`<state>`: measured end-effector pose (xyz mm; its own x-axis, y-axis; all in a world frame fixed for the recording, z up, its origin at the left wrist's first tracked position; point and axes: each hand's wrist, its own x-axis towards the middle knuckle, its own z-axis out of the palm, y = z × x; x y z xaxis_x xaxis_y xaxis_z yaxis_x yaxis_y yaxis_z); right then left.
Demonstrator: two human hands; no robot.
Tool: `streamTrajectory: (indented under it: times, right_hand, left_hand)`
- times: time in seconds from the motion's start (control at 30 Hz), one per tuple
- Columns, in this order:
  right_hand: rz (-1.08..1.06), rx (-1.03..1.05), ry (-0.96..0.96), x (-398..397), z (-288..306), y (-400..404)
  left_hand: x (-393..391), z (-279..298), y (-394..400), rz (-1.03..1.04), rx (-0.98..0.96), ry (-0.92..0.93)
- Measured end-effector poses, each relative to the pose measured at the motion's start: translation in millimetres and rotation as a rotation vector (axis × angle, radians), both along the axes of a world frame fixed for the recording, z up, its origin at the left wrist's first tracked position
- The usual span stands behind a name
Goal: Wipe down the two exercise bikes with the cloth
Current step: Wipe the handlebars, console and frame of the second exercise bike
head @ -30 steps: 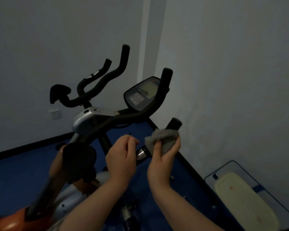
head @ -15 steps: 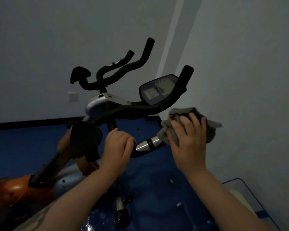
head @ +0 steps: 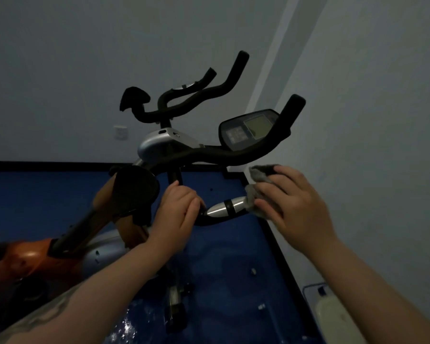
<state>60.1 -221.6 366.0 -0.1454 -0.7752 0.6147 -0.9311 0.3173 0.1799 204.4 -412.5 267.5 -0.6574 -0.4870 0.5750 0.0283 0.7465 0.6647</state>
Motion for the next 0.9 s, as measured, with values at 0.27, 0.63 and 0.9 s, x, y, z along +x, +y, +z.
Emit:
streamTrajectory:
  times: [0.27, 0.63, 0.9]
  right_hand:
    - [-0.305, -0.633, -0.478, 11, 0, -49]
    - [-0.21, -0.499, -0.253, 46, -52, -23]
    - [-0.198, -0.314, -0.169, 81, -64, -48]
  left_hand:
    - [6, 6, -3, -0.052, -0.062, -0.075]
    - [2, 16, -5, -0.021, -0.184, -0.198]
    - [11, 56, -22, -0.214, -0.359, -0.507]
